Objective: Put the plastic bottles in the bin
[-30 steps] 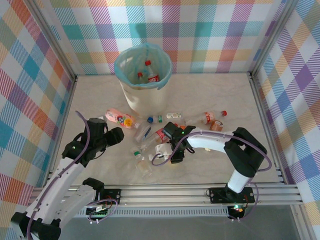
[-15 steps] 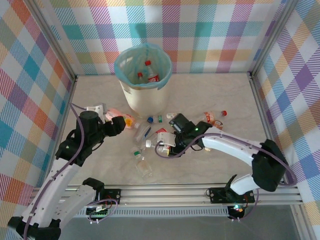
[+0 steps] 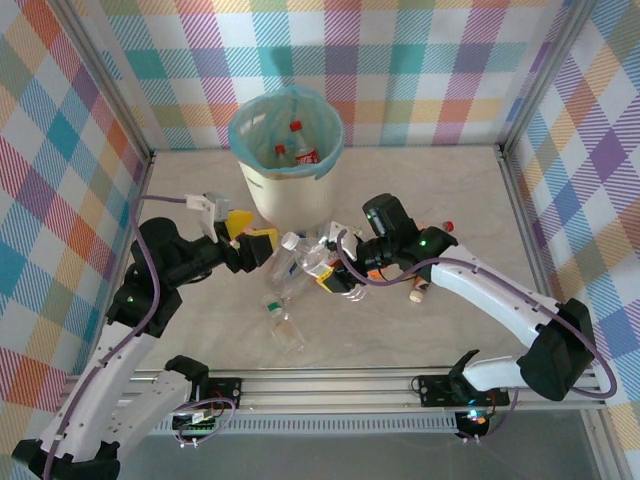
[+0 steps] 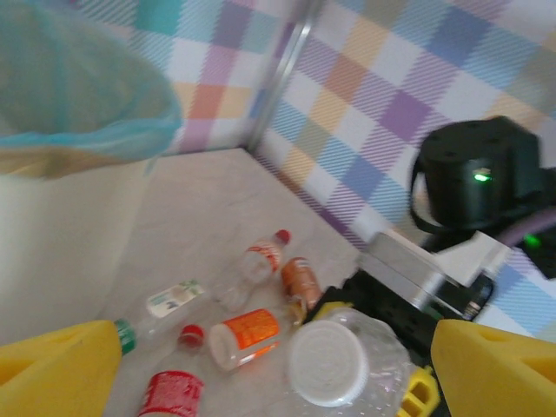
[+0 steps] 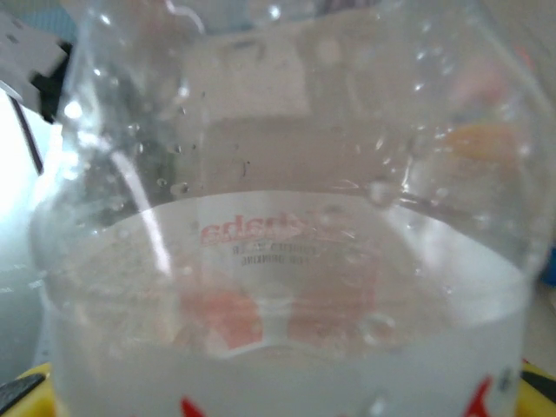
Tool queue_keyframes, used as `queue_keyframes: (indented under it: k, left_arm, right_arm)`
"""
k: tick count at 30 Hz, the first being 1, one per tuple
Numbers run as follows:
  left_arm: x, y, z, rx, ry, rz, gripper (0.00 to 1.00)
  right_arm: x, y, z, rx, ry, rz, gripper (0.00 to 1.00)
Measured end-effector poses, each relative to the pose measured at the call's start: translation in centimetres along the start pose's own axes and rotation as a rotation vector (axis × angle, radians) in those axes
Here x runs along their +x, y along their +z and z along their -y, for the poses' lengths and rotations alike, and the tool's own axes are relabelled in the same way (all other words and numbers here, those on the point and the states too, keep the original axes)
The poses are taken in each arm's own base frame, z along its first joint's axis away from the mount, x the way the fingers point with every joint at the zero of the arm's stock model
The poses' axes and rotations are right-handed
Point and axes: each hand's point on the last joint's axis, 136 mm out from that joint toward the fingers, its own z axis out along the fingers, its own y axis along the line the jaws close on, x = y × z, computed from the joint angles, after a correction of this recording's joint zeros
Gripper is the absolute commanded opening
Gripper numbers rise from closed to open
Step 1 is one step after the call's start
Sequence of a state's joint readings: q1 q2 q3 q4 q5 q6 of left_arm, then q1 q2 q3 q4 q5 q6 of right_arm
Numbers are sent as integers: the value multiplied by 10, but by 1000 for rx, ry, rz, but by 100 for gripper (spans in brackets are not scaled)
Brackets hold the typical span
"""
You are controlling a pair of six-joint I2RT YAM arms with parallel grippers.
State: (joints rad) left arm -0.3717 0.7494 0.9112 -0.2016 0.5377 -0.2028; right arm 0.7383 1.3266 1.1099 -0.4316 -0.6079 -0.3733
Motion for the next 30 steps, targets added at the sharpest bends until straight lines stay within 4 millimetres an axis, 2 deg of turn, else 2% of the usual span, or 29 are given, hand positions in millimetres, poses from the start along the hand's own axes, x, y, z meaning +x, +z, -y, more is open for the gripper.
queue_keyframes:
  k: [6,10,13,18,22,25,28,30]
  left_arm:
    - [-18,6,36,154,46,-4,82]
    - [-20,13,58,247,65,-33,75]
    - [-19,19,70,294,86,-55,70]
    - [-13,26,76,318,105,-82,58]
    - [-13,29,74,300,118,-79,38]
    - [-15,29,75,297,122,-71,33]
    - [-16,29,75,296,120,-69,21]
    - [-16,29,75,294,119,-67,18]
  right_arm:
    - [-33,-5,-9,-62,3,119,55]
    - [-56,-13,-15,-89,-17,178,55]
    - [-65,-17,-19,-104,-32,205,55]
    - [-68,-20,-26,-139,-25,216,56]
    - [-69,-22,-31,-162,-29,222,57]
    - [-70,-22,-32,-167,-34,225,58]
    - [-70,-22,-32,-166,-36,225,61]
    - [-70,-22,-32,-165,-36,226,66]
